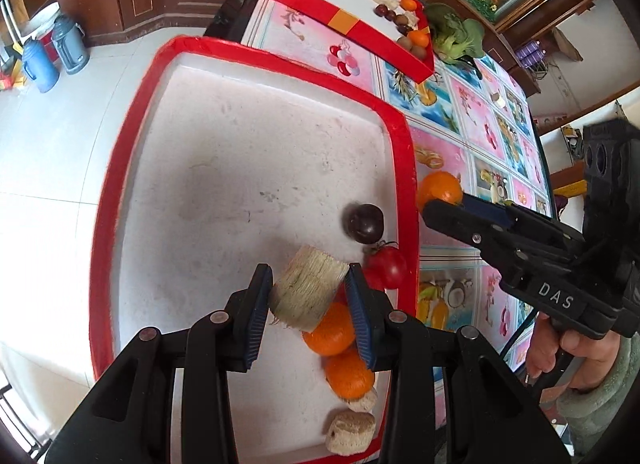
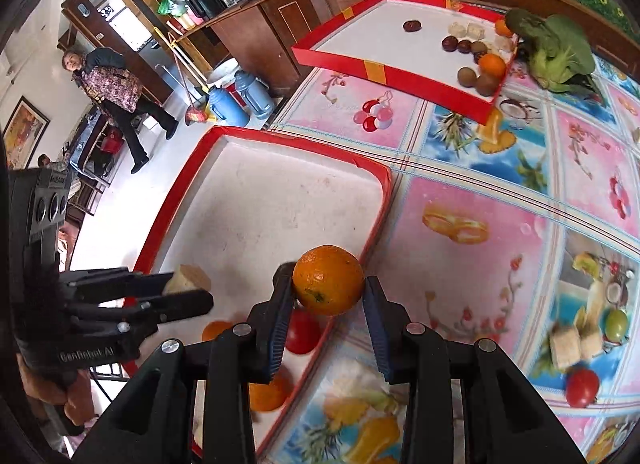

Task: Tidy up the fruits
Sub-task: 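Lower the cube and orange into the white tray and open both tools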

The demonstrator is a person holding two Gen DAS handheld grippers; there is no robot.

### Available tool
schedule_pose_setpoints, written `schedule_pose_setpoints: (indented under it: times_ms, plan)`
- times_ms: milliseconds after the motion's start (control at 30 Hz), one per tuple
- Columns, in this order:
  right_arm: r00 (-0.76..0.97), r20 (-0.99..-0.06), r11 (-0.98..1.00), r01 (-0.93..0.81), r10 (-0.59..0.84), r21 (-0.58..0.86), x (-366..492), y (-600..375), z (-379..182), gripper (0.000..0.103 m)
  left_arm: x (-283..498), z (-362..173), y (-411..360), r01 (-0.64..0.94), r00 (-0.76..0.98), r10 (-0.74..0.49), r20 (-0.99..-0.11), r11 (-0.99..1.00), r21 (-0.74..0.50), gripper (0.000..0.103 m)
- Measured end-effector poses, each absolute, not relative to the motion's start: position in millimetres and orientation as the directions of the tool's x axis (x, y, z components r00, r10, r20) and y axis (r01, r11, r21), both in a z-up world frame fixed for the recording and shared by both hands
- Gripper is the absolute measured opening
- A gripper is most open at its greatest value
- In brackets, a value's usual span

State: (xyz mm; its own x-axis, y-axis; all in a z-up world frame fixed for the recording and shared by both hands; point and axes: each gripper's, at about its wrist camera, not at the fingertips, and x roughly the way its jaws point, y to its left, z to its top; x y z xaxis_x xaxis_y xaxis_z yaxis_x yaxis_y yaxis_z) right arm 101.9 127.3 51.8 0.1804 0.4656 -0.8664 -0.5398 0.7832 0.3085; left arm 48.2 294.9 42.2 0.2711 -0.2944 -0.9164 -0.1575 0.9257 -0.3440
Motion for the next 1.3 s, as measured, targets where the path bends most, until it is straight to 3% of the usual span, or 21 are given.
schedule_pose_setpoints:
  times_ms: [900,967,1033,1300]
  plan:
    - [0.164,-0.903,0.775,-0.587,0.397,0.234,129.1,188.0,13.8,0.039,63.8,26.0,278.8,-0.071,0.216,-0.29,-0.932,0.948,-0.311,0.036]
    - [0.168,-0.905,0.777,-0.587,0.391,0.227,128.1,188.0,14.1,0.039,64.2,26.1,278.4,-0.075,0.215,-0.295,-0.931,0.946,-0.317,0.04]
    - [0.171,-0.904,0.781,-0.582,0.391,0.227,127.4,186.0,15.5,0.044,64.4,26.8,277.4,-0.076,0.217,-0.307,-0.927,0.941,-0.33,0.054]
    - [0.199,-0.881,0.789,-0.558,0.429,0.258,122.3,164.7,35.6,0.048,60.5,28.8,271.5,-0.076,0.219,-0.289,-0.932,0.947,-0.311,0.059]
